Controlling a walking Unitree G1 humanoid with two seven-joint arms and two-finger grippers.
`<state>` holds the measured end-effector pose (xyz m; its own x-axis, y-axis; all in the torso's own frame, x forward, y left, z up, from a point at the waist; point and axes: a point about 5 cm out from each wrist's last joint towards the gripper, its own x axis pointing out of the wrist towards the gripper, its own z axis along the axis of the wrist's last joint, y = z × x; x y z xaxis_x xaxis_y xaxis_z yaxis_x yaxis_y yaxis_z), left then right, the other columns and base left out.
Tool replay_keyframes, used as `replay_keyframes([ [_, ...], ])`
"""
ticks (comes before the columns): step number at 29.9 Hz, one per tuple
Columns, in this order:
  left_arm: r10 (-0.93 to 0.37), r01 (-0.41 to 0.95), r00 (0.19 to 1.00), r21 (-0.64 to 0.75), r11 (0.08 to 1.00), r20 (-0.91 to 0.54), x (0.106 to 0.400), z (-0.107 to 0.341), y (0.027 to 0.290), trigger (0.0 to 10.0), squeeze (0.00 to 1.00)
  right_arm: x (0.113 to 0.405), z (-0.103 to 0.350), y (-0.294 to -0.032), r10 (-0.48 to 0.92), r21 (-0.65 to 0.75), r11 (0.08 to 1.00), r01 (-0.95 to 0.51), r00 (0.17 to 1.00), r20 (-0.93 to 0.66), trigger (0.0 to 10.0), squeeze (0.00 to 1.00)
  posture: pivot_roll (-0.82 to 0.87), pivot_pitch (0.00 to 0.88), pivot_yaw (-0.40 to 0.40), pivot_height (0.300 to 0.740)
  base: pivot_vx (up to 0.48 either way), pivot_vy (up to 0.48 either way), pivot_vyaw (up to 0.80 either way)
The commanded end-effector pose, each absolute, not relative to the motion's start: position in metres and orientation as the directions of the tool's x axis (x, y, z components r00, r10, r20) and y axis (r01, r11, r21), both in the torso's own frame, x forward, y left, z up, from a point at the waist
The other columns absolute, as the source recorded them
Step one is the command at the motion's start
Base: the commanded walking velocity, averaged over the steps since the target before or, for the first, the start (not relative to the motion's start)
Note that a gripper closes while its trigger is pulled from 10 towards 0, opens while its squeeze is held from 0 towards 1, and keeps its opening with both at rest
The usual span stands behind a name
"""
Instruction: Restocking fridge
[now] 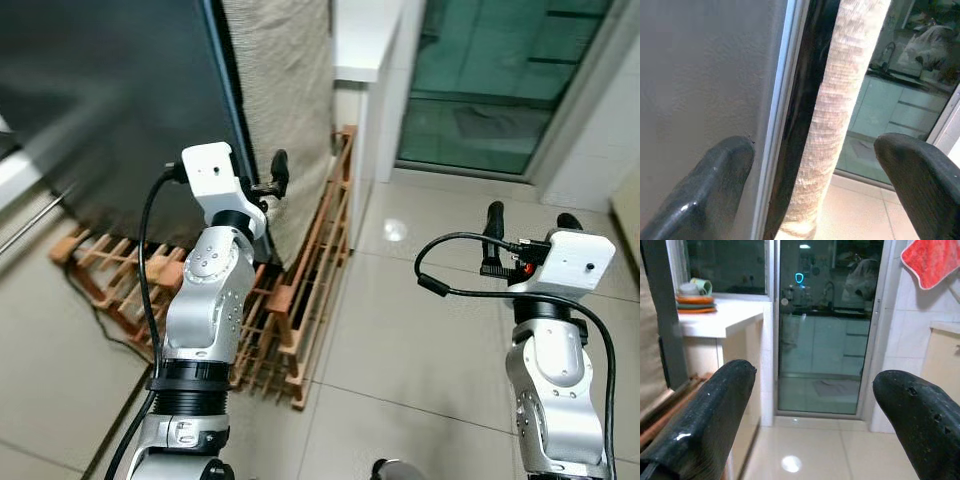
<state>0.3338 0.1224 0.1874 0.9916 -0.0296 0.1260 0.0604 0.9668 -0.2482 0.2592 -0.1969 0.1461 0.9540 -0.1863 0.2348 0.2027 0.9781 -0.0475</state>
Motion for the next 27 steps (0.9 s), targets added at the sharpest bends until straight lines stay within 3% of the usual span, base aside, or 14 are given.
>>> replay_keyframes([
  [1, 0.014, 0.016, 0.992, -0.233, 0.972, 0.126, 0.332, 0.190, 0.126, 10.0, 0.00, 0.265, 0.147, -0.190, -0.144, -0.050, 0.986, 0.159, 0.963, 0.228, 10.0, 0.00, -0.14, 0.000, 0.031, 0.736, 0.000, 0.000, 0.00],
  [8, 0.029, 0.008, 0.988, -0.239, 0.971, 0.149, 0.343, 0.199, 0.115, 10.0, 0.00, 0.279, 0.150, -0.181, -0.096, -0.047, 0.993, 0.110, 0.967, 0.235, 10.0, 0.00, -0.11, 0.000, 0.009, 0.736, 0.000, 0.000, 0.00],
  [19, -0.130, 0.173, 0.976, -0.262, 0.950, 0.175, 0.351, 0.214, 0.079, 10.0, 0.00, 0.292, 0.159, -0.183, -0.086, -0.053, 0.993, 0.104, 0.960, 0.266, 10.0, 0.00, -0.13, 0.000, 0.019, 0.736, 0.000, 0.000, 0.00],
  [27, -0.211, 0.244, 0.966, -0.261, 0.934, 0.150, 0.342, 0.211, 0.082, 10.0, 0.00, 0.291, 0.159, -0.189, -0.077, -0.069, 0.993, 0.098, 0.963, 0.256, 10.0, 0.00, -0.16, 0.000, 0.018, 0.736, 0.000, 0.000, 0.00],
])
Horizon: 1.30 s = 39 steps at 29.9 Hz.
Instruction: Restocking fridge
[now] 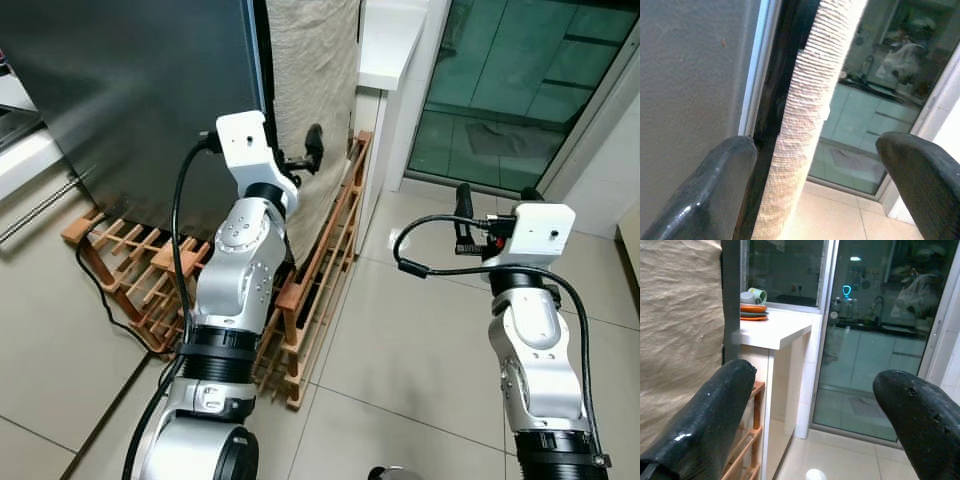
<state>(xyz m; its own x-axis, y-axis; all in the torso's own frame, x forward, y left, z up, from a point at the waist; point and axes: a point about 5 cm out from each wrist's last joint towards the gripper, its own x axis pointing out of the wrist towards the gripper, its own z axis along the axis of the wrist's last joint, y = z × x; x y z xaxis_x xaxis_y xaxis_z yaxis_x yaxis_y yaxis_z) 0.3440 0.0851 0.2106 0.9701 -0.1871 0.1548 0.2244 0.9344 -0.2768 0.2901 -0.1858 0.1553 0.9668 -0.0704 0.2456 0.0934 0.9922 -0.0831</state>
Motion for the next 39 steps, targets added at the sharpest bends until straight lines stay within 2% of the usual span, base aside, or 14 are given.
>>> replay_keyframes([
  [1, -0.204, 0.237, 0.967, -0.247, 0.940, 0.150, 0.342, 0.210, 0.083, 10.0, 0.00, 0.291, 0.158, -0.188, -0.074, -0.073, 0.993, 0.096, 0.964, 0.255, 10.0, 0.00, -0.16, 0.000, 0.017, 0.736, 0.000, 0.000, 0.00],
  [10, -0.163, 0.190, 0.978, -0.239, 0.952, 0.128, 0.358, 0.205, 0.079, 10.0, 0.00, 0.291, 0.156, -0.186, -0.073, -0.072, 0.993, 0.093, 0.966, 0.249, 10.0, 0.00, -0.16, 0.000, 0.027, 0.736, 0.000, 0.000, 0.00],
  [23, -0.231, 0.258, 0.965, -0.274, 0.927, 0.126, 0.378, 0.210, 0.048, 10.0, 0.00, 0.288, 0.155, -0.186, -0.103, -0.059, 0.991, 0.123, 0.959, 0.263, 10.0, 0.00, -0.19, 0.000, 0.069, 0.736, 0.000, 0.000, 0.00],
  [27, -0.385, 0.419, 0.908, -0.335, 0.844, 0.166, 0.374, 0.214, 0.025, 10.0, 0.00, 0.288, 0.154, -0.184, -0.103, -0.056, 0.991, 0.121, 0.960, 0.260, 10.0, 0.00, -0.20, 0.000, 0.072, 0.736, 0.000, 0.000, 0.00],
  [31, -0.522, 0.556, 0.831, -0.318, 0.768, 0.191, 0.365, 0.213, 0.002, 10.0, 0.00, 0.289, 0.154, -0.182, -0.095, -0.055, 0.992, 0.113, 0.962, 0.257, 10.0, 0.00, -0.20, 0.000, 0.072, 0.736, 0.000, 0.000, 0.00],
  [36, -0.634, 0.662, 0.745, -0.350, 0.663, 0.207, 0.355, 0.210, -0.016, 10.0, 0.00, 0.290, 0.154, -0.181, -0.087, -0.056, 0.993, 0.105, 0.963, 0.253, 10.0, 0.00, -0.21, 0.000, 0.075, 0.736, 0.000, 0.000, 0.00],
  [37, -0.676, 0.705, 0.701, -0.364, 0.609, 0.228, 0.351, 0.211, -0.023, 10.0, 0.00, 0.290, 0.154, -0.180, -0.083, -0.057, 0.993, 0.100, 0.964, 0.252, 10.0, 0.00, -0.20, 0.000, 0.071, 0.736, 0.000, 0.000, 0.00],
  [38, -0.676, 0.705, 0.701, -0.364, 0.609, 0.228, 0.351, 0.211, -0.023, 10.0, 0.00, 0.290, 0.154, -0.180, -0.083, -0.057, 0.993, 0.100, 0.964, 0.252, 10.0, 0.00, -0.20, 0.000, 0.071, 0.736, 0.000, 0.000, 0.00],
  [39, -0.702, 0.730, 0.671, -0.379, 0.569, 0.239, 0.347, 0.212, -0.027, 10.0, 0.00, 0.290, 0.153, -0.180, -0.079, -0.058, 0.994, 0.096, 0.965, 0.249, 10.0, 0.00, -0.20, 0.000, 0.071, 0.736, 0.000, 0.000, 0.00],
])
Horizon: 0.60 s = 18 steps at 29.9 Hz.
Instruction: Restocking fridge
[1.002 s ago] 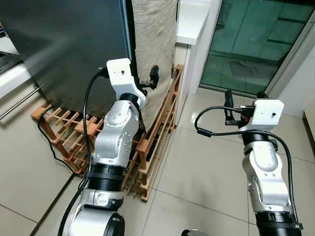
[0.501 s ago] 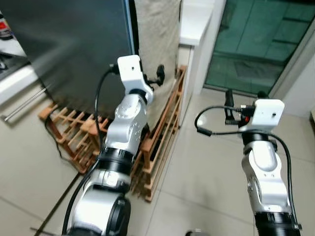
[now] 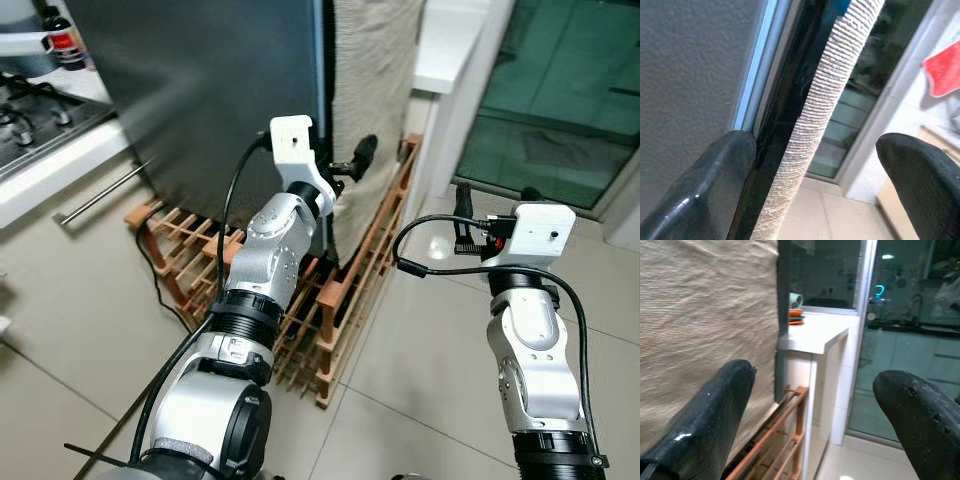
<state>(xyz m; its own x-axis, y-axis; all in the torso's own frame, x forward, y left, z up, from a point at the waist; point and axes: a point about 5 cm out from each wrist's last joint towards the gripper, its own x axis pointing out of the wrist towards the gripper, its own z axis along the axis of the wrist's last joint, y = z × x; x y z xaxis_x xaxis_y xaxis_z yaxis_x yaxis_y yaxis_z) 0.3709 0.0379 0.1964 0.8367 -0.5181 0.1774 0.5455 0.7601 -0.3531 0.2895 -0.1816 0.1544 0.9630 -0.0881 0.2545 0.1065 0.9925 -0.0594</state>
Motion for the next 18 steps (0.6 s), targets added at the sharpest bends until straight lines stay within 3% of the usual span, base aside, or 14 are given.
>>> replay_keyframes([
  [1, -0.718, 0.746, 0.650, -0.391, 0.539, 0.249, 0.345, 0.212, -0.030, 10.0, 0.00, 0.290, 0.153, -0.180, -0.078, -0.059, 0.994, 0.095, 0.966, 0.249, 10.0, 0.00, -0.20, 0.000, 0.071, 0.736, 0.000, 0.000, 0.00],
  [12, -0.804, 0.847, 0.454, -0.466, 0.255, 0.385, 0.322, 0.230, -0.045, 10.0, 0.00, 0.290, 0.151, -0.179, -0.077, -0.057, 0.994, 0.093, 0.967, 0.241, 10.0, 0.00, -0.20, 0.000, 0.068, 0.736, 0.000, 0.000, 0.00],
  [18, -0.798, 0.838, 0.466, -0.480, 0.259, 0.383, 0.324, 0.231, -0.038, 10.0, 0.00, 0.289, 0.150, -0.180, -0.079, -0.057, 0.994, 0.095, 0.968, 0.237, 10.0, 0.00, -0.20, 0.000, 0.070, 0.736, 0.000, 0.000, 0.00],
])
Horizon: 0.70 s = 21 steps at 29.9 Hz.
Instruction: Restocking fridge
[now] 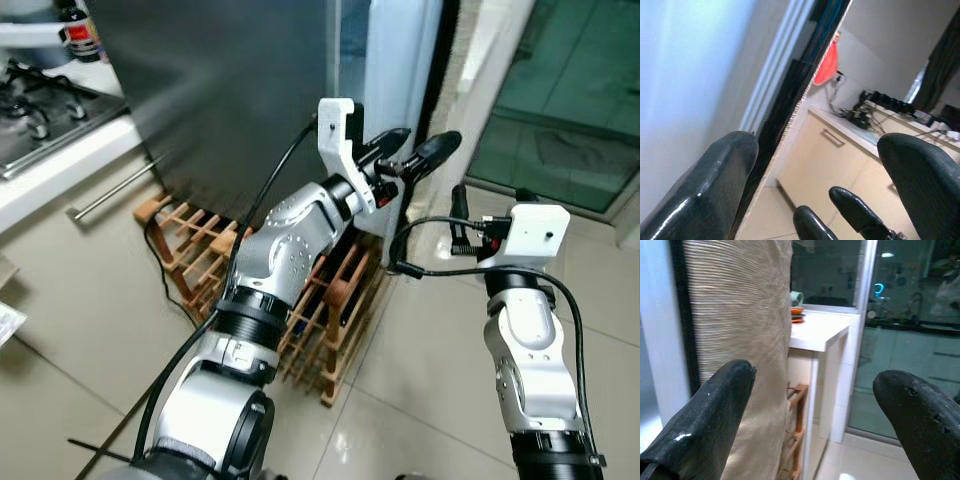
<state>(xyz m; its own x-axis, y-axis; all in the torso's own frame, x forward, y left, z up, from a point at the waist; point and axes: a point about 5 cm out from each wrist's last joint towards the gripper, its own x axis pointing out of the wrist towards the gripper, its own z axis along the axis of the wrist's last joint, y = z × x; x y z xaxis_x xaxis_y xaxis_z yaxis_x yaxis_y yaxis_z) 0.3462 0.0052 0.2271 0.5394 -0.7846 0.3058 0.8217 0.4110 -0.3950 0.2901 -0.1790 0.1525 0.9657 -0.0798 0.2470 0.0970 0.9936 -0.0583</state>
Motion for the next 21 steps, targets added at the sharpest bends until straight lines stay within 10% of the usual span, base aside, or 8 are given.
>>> replay_keyframes([
  [1, -0.795, 0.837, 0.471, -0.478, 0.266, 0.383, 0.325, 0.231, -0.035, 10.0, 0.00, 0.289, 0.150, -0.180, -0.079, -0.057, 0.994, 0.095, 0.968, 0.236, 10.0, 0.00, -0.20, 0.000, 0.070, 0.736, 0.000, 0.000, 0.00],
  [13, -0.535, 0.606, 0.795, -0.366, 0.706, 0.286, 0.329, 0.216, 0.070, 10.0, 0.00, 0.281, 0.145, -0.175, -0.051, -0.034, 0.998, 0.060, 0.975, 0.217, 10.0, 0.00, -0.18, 0.000, 0.071, 0.736, 0.000, 0.000, 0.00],
  [21, -0.013, 0.061, 0.988, -0.317, 0.946, 0.153, 0.335, 0.191, 0.155, 10.0, 0.00, 0.293, 0.147, -0.158, 0.042, -0.008, 0.999, -0.042, 0.973, 0.226, 10.0, 0.00, -0.12, 0.000, 0.053, 0.736, 0.000, 0.000, 0.00],
])
